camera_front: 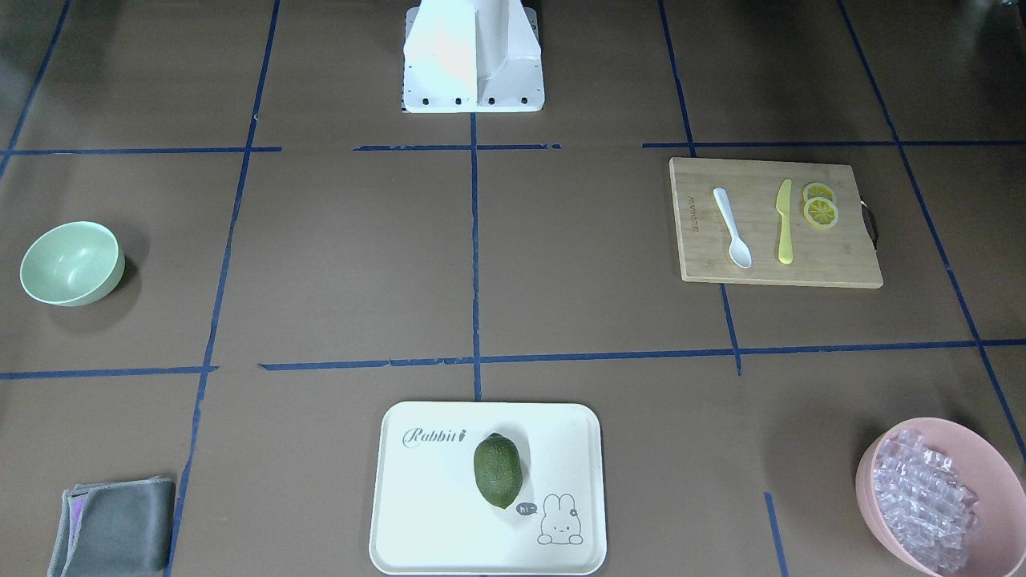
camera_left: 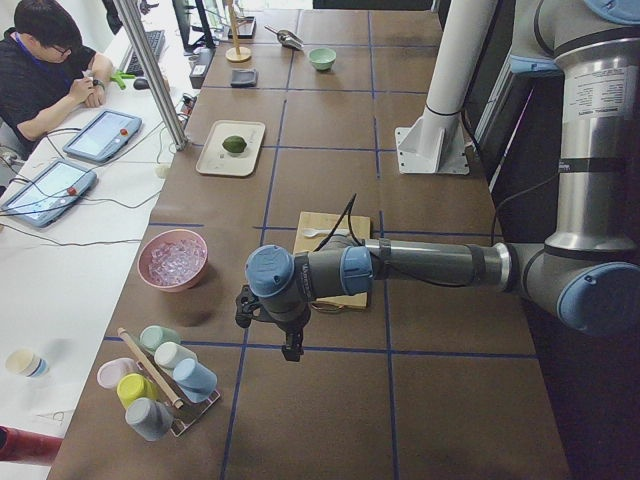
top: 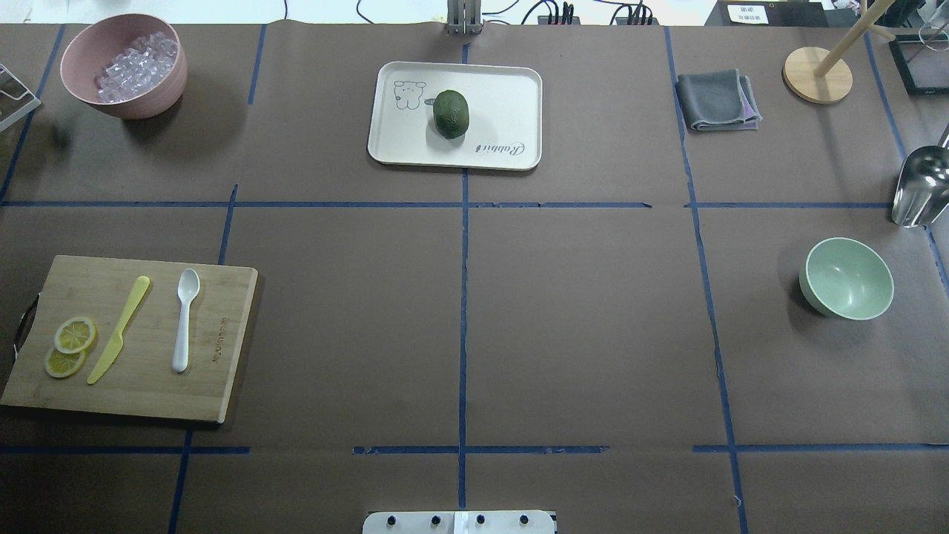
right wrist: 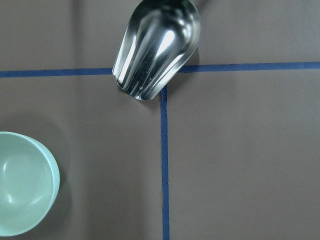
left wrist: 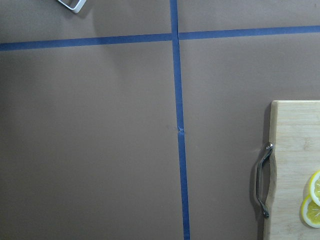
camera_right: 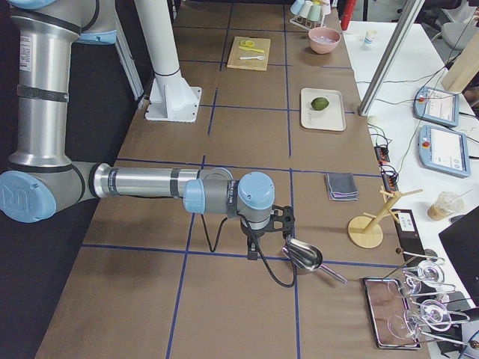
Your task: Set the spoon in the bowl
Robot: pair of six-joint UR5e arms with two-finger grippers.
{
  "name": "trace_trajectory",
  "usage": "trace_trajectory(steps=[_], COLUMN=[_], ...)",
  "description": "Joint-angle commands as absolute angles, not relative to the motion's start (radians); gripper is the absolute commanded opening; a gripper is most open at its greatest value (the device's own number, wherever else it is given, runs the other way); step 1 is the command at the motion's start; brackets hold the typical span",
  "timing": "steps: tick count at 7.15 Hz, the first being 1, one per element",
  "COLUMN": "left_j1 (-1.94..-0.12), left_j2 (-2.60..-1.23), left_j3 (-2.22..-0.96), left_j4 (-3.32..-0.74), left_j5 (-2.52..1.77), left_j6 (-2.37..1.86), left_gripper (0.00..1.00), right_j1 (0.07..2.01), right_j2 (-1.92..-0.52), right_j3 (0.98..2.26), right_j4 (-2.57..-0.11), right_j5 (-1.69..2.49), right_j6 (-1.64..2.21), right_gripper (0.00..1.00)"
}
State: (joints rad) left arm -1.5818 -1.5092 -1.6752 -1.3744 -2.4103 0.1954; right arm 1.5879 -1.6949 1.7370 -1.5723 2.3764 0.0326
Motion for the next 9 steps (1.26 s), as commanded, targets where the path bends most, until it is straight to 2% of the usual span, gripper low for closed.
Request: trace_trajectory(steps=[1, 4, 6, 9], left_j1=[-1.583, -1.582, -1.582, -1.582], left_j2=[-1.511, -1.513, -1.511, -1.513], left_j3=[-1.678, -1.684, -1.684, -1.683], left_j4=[-1.374, -1.376, -1.376, -1.376], left_j5=[-2.411, -2.411, -2.411, -2.411], left_j6=[0.195, 0.193, 0.193, 0.193], left_gripper=[1.00, 1.00, 1.00, 1.00], right_j1=[1.588, 1.528, 1.383, 1.221], right_j2=[-1.643, -1.657, -1.687, -1.712], right_j3=[1.733, 1.730, 1.723, 1.700], right_j4=[-1.572, -1.540, -1.221, -1.071], right_j5=[2.379, 2.382, 2.373, 2.327], right_j6=[0.035, 0.091, 0.458, 0.633], right_gripper=[1.00, 1.00, 1.00, 1.00])
